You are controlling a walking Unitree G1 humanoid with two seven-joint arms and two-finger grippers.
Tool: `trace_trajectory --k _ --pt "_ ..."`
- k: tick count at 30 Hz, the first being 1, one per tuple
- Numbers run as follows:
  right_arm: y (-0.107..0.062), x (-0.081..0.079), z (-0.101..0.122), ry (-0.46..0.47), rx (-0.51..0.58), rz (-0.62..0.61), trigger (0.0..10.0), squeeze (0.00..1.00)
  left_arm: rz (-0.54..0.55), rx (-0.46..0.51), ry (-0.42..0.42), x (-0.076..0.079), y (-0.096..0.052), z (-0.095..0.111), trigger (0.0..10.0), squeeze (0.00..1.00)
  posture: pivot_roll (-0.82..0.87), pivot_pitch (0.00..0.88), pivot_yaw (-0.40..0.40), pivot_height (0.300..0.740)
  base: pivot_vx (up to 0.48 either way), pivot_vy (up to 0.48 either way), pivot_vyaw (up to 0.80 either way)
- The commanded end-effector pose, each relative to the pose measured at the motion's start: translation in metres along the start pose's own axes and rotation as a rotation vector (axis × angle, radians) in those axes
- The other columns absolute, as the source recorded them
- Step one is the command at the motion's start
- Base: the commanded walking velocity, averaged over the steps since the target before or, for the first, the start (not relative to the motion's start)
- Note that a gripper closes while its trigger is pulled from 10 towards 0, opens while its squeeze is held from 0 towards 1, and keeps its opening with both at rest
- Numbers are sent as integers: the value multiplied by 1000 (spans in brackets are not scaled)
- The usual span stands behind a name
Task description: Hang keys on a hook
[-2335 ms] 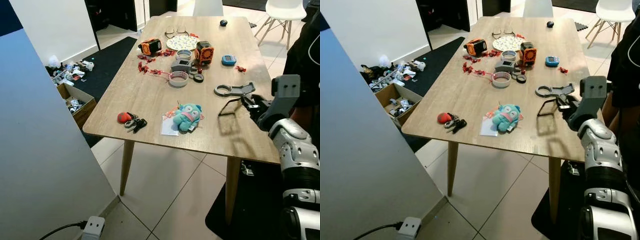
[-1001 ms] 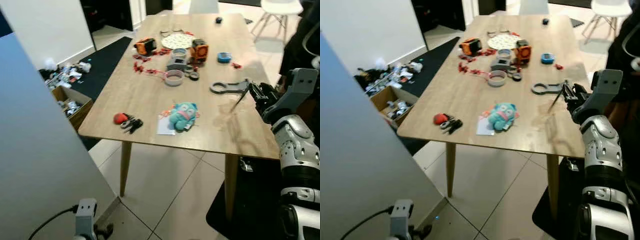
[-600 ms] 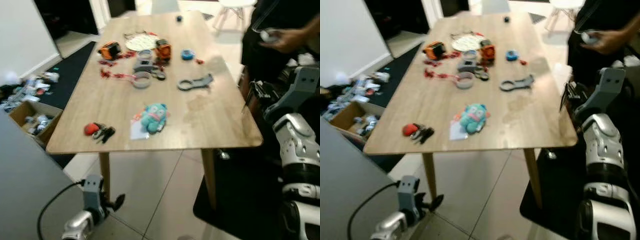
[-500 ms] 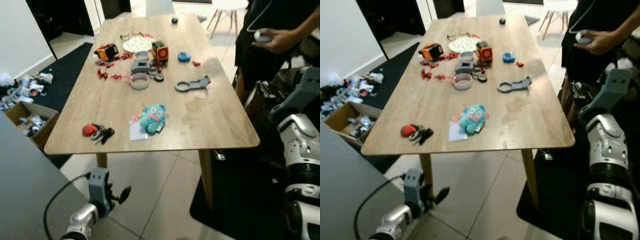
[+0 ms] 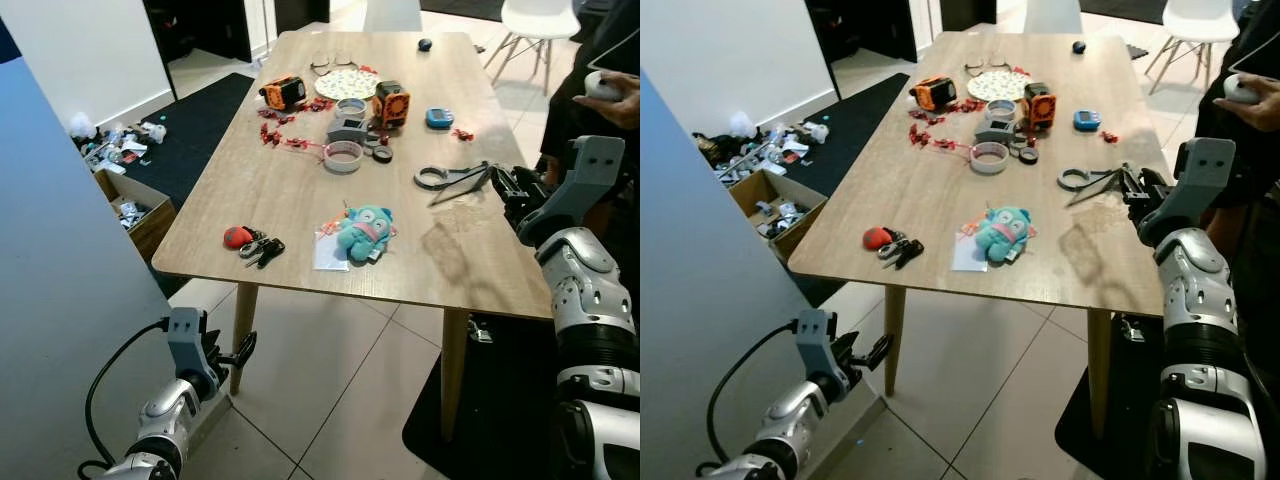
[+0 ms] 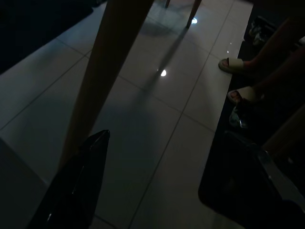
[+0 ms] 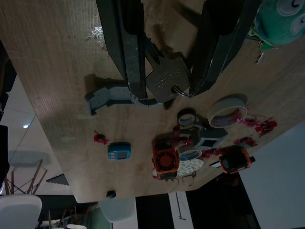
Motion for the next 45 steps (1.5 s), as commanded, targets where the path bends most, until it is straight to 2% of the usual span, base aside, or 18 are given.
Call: trace_trajectory --k 1,4,8,14,19,22,26,27,29,33,35,36,38,39,41,42,45 --pt "0 0 -3 -4 -8 5 10000 0 11 31 -15 -4 0 8 10000 0 -110 49 49 740 0 0 0" --pt "0 0 -3 -6 -9 6 10000 0 3 55 -38 -4 2 14 10000 0 -110 49 49 740 0 0 0" --pt "1 -2 -3 -10 -13 15 10000 0 -112 232 -256 0 9 49 10000 0 -112 48 42 740 0 0 0" --pt "2 -5 -4 -9 -14 27 10000 0 -241 329 -347 2 7 70 10000 0 -110 46 37 740 0 0 0" --pt "2 -6 -4 -11 -16 34 10000 0 -437 237 -392 4 -6 61 10000 0 -115 47 38 740 0 0 0" --pt "2 -6 -4 -9 -16 35 10000 0 -556 215 -421 4 -17 60 10000 0 -113 49 40 740 0 0 0" --pt "2 -6 -5 -9 -18 35 10000 0 -568 198 -402 0 -23 60 10000 0 -113 49 39 740 0 0 0" --pt "2 -7 -5 -9 -19 37 10000 0 -564 200 -401 -5 -27 62 10000 0 -112 50 37 740 0 0 0" --pt "2 -8 -5 -9 -20 40 10000 0 -634 248 -434 -7 -35 75 10000 0 -110 51 38 740 0 0 0" --pt "2 -8 -5 -9 -19 42 10000 0 -698 271 -451 -6 -39 82 10000 0 -110 51 38 740 0 0 0" --pt "2 -9 -4 -20 -16 54 10000 0 -813 297 -407 11 -35 94 10000 0 -103 51 40 740 0 0 0" --pt "2 -9 -4 -20 -16 54 10000 0 -813 297 -407 11 -35 94 10000 0 -103 51 40 740 0 0 0" --pt "4 -10 1 -38 0 62 10000 0 -934 337 -345 36 -30 110 10000 0 -99 52 40 740 0 0 0" --pt "4 -10 1 -38 0 62 10000 0 -934 337 -345 36 -30 110 10000 0 -99 52 40 740 0 0 0" --pt "5 -10 9 -58 25 63 10000 0 -1047 379 -284 68 -26 128 10000 0 -97 51 41 740 0 0 0" --pt "5 -10 9 -58 25 63 10000 0 -1047 379 -284 68 -26 128 10000 0 -97 51 41 740 0 0 0" --pt "8 -15 16 -88 45 79 10000 0 -1132 374 -218 103 -21 138 10000 0 -101 49 39 740 0 0 0"
Point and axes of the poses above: a point about 5 cm out from each wrist's last joint towards the gripper, its own y axis pointing out of the wrist towards the gripper, its own z axis along the axis of the wrist's last joint, x = y × z, the point moved 2 cm from there along y, pointing out of the wrist towards the gripper, and after that the axes turned 10 degrees about -y, right-handed, at the moved point
